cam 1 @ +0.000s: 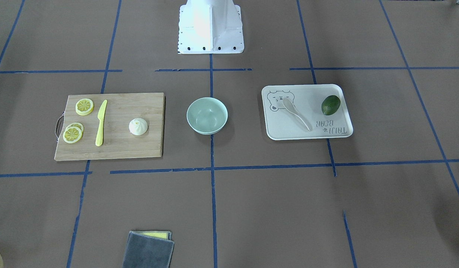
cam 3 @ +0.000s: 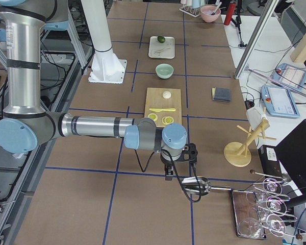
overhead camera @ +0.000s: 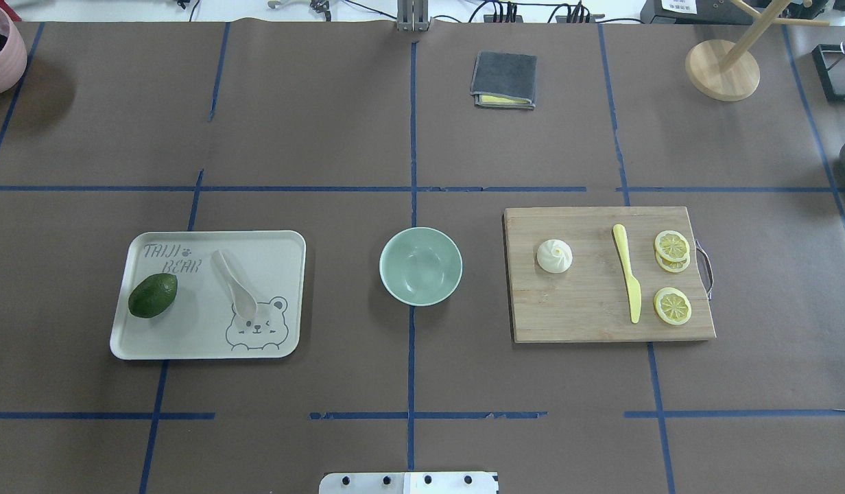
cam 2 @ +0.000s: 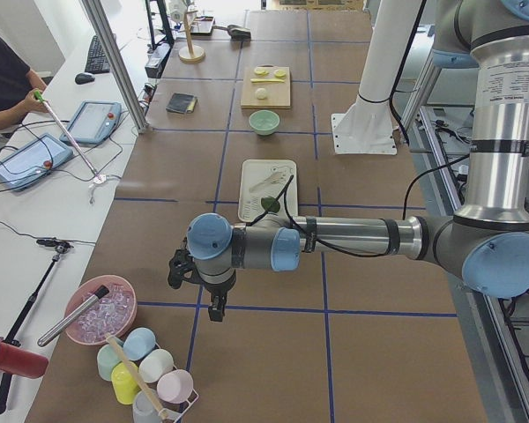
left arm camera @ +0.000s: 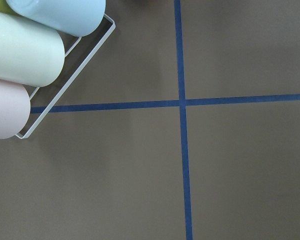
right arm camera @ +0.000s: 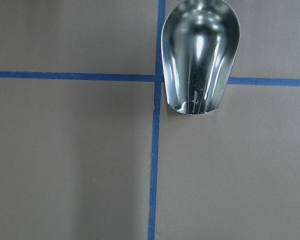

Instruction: Put spoon and bun in bowl

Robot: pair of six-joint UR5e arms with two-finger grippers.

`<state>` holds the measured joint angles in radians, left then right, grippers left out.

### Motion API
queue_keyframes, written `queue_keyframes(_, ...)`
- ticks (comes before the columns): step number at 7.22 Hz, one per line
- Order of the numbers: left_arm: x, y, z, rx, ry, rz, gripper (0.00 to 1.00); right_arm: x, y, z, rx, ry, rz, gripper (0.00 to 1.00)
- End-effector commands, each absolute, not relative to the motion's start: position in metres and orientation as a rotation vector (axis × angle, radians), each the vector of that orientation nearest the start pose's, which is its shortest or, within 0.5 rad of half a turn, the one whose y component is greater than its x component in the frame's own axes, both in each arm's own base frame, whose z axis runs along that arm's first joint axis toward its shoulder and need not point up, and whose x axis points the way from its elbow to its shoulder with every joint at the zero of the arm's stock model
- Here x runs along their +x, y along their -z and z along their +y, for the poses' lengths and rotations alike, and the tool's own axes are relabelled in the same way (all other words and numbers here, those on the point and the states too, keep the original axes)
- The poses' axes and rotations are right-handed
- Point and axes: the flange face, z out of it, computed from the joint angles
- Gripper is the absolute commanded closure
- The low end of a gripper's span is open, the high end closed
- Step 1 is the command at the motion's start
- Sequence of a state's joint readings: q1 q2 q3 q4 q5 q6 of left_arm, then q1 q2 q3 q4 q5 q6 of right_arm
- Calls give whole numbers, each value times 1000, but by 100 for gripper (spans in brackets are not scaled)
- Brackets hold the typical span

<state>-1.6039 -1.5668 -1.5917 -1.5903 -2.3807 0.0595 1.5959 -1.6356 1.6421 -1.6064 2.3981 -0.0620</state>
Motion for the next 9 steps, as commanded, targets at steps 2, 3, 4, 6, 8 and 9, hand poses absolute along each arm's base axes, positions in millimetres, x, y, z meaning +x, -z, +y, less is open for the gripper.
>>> queue_keyframes(2,-73,-627,-495,115,-65,815,0,75,-643,-468,38,30,-814,0)
queue_keyframes(3,-52,-611,-503,146,-114,819,0,74,-627,-473,59,19,-816,0)
queue_keyframes(4,-19,-572,-525,186,-120,830,0,73,-601,-476,71,-43,-817,0)
queue_keyframes(6,34,-504,-522,209,-66,879,0,37,-558,-480,89,-13,-826,0)
queue_keyframes(8,92,-445,-507,167,15,942,0,23,-547,-492,94,8,-837,0)
queue_keyframes(9,122,-425,-500,144,70,991,0,9,-533,-500,109,40,-840,0)
